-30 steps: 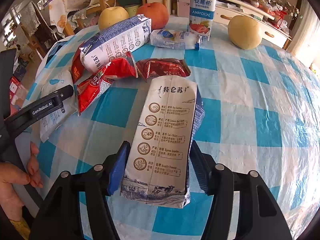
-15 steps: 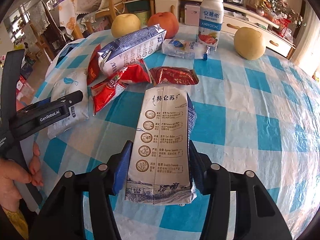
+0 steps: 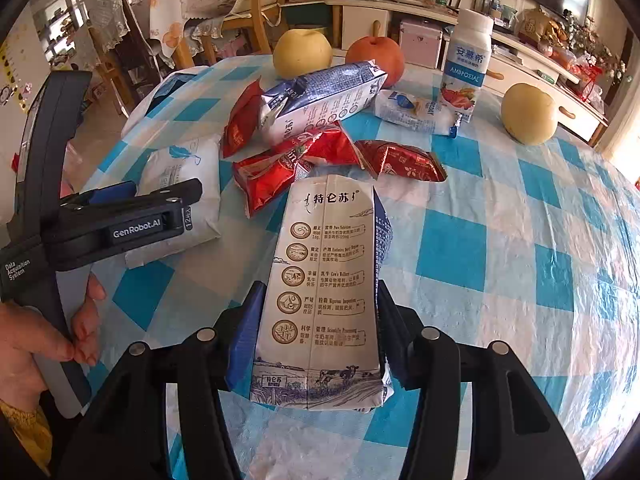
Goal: Collect trash
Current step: 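Grasp the white wet-wipes pack with the left tool while the right tool grasps the white milk carton, then carry the wipes pack and milk carton over the pink bucket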
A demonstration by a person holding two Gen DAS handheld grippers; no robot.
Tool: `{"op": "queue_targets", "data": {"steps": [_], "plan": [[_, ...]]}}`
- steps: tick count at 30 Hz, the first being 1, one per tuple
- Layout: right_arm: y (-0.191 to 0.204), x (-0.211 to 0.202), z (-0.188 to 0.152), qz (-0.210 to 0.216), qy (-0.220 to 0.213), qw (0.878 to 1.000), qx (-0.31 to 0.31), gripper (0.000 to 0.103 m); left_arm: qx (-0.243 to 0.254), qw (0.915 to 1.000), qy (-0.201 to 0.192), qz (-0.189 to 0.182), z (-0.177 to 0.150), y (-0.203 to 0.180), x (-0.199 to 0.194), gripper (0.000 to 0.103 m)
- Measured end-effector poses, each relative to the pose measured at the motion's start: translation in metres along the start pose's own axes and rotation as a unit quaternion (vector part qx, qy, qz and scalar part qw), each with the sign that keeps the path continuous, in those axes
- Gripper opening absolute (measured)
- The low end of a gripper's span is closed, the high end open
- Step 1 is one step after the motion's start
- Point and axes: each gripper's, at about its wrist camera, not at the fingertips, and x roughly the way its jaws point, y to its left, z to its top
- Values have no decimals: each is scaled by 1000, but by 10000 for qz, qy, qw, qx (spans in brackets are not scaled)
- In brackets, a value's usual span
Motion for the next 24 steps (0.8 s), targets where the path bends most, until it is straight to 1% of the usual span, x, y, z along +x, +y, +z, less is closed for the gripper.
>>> {"op": "queue_targets", "data": {"steps": [3,7,8,9,10,11,12,14,16,19,24], "plan": [[2,3,-1,-49,40,10000,-54,55,39,9998,51,194,0,-11,6,98],[-1,8,-1,-127,81,9999,-45,56,-35,9991,31,420,2,-14,11,97],[-3,9,-1,-121,94,9999,0,56,0,9990,5,445,2,-16,12,96],[-4,10,-1,-124,119,9998,40,56,42,9991,-11,419,1,-18,13,92],[-6,12,-1,-110,154,9998,69,57,58,9991,-30,429,1,-19,13,90],[-6,14,0,-103,179,9997,89,60,94,9988,-67,470,0,-20,13,87],[-7,14,-1,-119,178,9997,99,65,115,9988,-100,460,-1,-21,12,86],[-6,14,-1,-140,175,9997,78,71,66,9991,-125,387,-1,-18,11,83],[-5,13,0,-166,160,9997,55,73,71,9993,-144,332,-2,-16,9,82],[-5,13,0,-231,148,9996,55,80,64,9996,-141,236,-4,-13,7,80],[-4,14,1,-265,178,9995,27,80,41,9999,-120,47,-7,-4,3,78]]}}
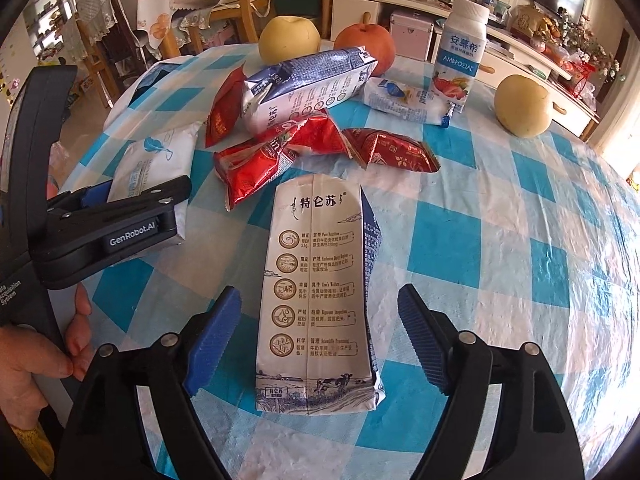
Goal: Collect trash
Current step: 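Carry the wipes pack and milk carton over the pink bucket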
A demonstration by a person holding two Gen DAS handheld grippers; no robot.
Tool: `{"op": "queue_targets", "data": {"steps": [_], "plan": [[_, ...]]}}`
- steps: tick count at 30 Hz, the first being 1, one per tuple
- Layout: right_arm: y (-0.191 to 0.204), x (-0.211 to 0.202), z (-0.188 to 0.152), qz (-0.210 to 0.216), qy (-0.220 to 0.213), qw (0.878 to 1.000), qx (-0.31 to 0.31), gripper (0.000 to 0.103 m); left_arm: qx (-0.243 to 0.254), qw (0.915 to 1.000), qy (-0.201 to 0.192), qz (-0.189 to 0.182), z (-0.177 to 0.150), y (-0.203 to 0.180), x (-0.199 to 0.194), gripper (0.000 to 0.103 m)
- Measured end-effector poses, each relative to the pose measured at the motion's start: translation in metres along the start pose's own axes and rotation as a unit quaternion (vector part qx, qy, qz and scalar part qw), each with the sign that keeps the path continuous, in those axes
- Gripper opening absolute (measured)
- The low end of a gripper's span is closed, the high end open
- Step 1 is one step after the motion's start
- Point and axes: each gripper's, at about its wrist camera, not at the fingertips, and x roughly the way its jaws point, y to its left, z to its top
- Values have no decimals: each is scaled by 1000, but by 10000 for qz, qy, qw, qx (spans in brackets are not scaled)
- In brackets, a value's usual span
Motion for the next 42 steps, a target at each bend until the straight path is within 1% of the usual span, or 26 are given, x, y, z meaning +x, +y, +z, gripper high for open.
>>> {"op": "queue_targets", "data": {"steps": [4,8,10,11,13,16,22,25,28,31,36,40,42], "plan": [[2,3,-1,-36,24,10000,-39,80,-133,9997,-7,-190,-2,11,-6,78],[0,4,1,-107,-60,9999,28,80,-203,9993,-106,-282,-5,19,-15,78],[-4,4,3,-104,-103,9998,146,74,-221,9991,-170,-332,-5,22,-21,78],[-6,5,3,-76,-99,9997,197,65,-237,9989,-204,-359,-6,24,-24,78],[-8,7,4,-34,-82,9995,295,55,-262,9985,-250,-405,-7,28,-29,78],[-9,7,3,-32,-145,9992,383,55,-294,9981,-327,-436,-9,33,-39,78],[-10,-1,2,281,-279,9964,750,54,-380,9967,-570,-430,-12,51,-60,78],[-9,-11,1,398,-427,9939,931,54,-467,9955,-710,-421,-12,61,-72,78],[-4,-25,1,602,-559,9904,1111,54,-563,9942,-814,-428,-13,70,-83,78],[9,-42,5,771,-732,9884,1087,54,-606,9928,-969,-367,-12,77,-93,78],[48,-63,18,1186,-920,9851,843,54,-882,9886,-1197,-248,-12,100,-107,78],[89,-74,35,1562,-980,9811,585,54,-1193,9830,-1394,-42,-10,127,-119,78],[112,-78,45,1775,-1013,9778,452,54,-1386,9791,-1482,146,-9,146,-123,78]]}}
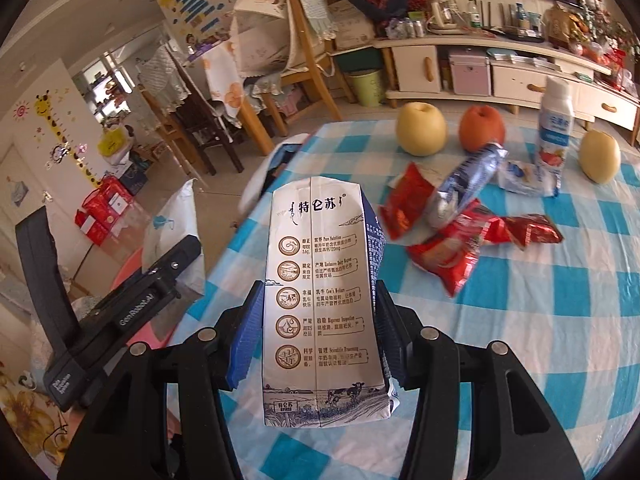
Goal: Collect trash
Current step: 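Carry the wipes pack and milk carton over the pink bucket, then open both tools to drop the wipes pack and carton into the bucket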
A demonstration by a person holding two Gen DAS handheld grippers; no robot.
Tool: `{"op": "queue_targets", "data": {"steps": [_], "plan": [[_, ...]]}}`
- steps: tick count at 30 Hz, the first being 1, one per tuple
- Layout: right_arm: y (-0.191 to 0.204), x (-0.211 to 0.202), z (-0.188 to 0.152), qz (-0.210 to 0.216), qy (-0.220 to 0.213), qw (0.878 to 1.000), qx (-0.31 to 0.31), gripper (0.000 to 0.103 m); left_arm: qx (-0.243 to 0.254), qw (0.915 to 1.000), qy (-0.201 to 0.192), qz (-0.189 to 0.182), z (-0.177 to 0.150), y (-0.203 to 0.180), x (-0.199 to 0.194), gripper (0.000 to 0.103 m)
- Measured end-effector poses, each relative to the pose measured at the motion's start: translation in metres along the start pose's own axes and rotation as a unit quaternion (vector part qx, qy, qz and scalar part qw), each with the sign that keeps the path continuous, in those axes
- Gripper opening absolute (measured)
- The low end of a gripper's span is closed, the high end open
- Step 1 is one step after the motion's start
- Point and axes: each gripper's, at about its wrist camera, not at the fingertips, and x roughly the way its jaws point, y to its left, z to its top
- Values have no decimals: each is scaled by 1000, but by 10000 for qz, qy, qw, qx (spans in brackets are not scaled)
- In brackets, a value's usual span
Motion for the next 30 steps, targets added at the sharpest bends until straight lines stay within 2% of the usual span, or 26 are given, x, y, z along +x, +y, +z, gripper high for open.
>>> {"op": "queue_targets", "data": {"steps": [5,8,11,14,18,20,23,25,27,30], "plan": [[63,22,16,369,81,9985,-396,54,-568,9971,-164,474,15,53,-4,78],[104,44,20,532,261,9960,-671,54,-971,9901,-327,956,22,91,-8,78],[148,65,25,740,379,9923,-913,54,-1495,9797,-368,1282,25,128,-10,78],[191,84,28,948,454,9878,-1148,54,-2074,9641,-364,1618,25,167,-13,78],[239,112,26,1171,614,9810,-1422,54,-2634,9466,-238,1843,22,206,-11,78],[257,125,24,1153,644,9783,-1596,55,-2812,9412,-146,1868,21,218,-6,78],[270,145,21,1076,777,9761,-1721,57,-2999,9331,10,1985,19,227,0,78],[269,152,19,944,741,9774,-1739,66,-3000,9297,85,2136,18,229,2,79],[262,153,18,950,695,9783,-1704,74,-3030,9254,7,2276,16,229,-1,78],[245,146,18,899,617,9807,-1624,79,-2952,9209,-271,2532,17,225,-8,79]]}}
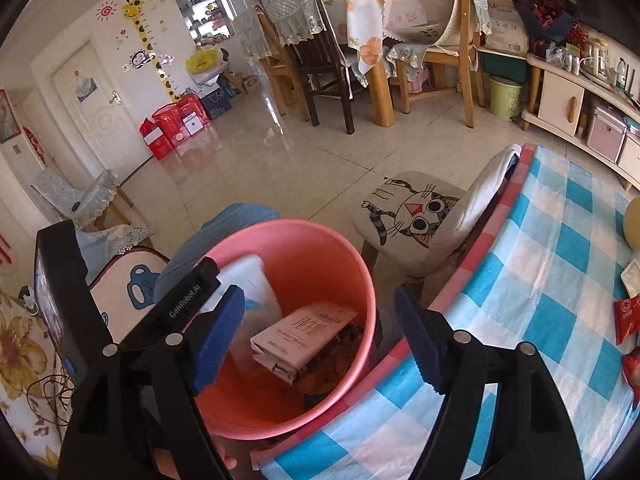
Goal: Collect trash
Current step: 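Open both tools to drop the wipes pack and carton into the bucket, then move both open tools back over the table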
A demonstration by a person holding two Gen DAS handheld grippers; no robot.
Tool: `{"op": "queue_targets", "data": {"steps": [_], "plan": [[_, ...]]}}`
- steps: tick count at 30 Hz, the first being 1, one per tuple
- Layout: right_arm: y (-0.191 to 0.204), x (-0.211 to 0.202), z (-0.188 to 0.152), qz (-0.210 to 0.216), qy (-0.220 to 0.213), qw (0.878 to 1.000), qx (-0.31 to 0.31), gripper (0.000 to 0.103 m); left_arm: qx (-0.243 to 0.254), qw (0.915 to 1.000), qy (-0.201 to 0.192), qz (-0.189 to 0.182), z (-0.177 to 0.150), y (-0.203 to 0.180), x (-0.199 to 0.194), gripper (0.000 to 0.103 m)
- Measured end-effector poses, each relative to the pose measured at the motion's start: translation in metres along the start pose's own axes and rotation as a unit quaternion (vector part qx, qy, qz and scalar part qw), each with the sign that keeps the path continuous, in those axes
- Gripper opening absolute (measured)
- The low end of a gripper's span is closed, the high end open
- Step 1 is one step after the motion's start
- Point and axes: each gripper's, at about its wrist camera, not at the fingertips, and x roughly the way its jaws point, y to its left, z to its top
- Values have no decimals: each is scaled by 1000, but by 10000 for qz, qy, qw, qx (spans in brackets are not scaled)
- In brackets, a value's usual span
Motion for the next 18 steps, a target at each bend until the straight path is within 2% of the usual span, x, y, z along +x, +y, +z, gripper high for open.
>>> {"op": "queue_targets", "data": {"steps": [3,9,14,18], "plan": [[-16,-14,-8,-132,-72,9999,11,82,176,9997,-181,-46,-4,-6,-6,81],[-39,-38,-32,-797,63,9963,-312,85,757,9949,-514,-433,-15,-31,-16,86],[-66,-53,-55,-1168,217,9924,-330,85,1385,9808,-960,-979,-34,-62,-34,90],[-86,-70,-70,-1382,239,9898,-250,85,1768,9645,-1275,-1490,-50,-83,-49,91]]}}
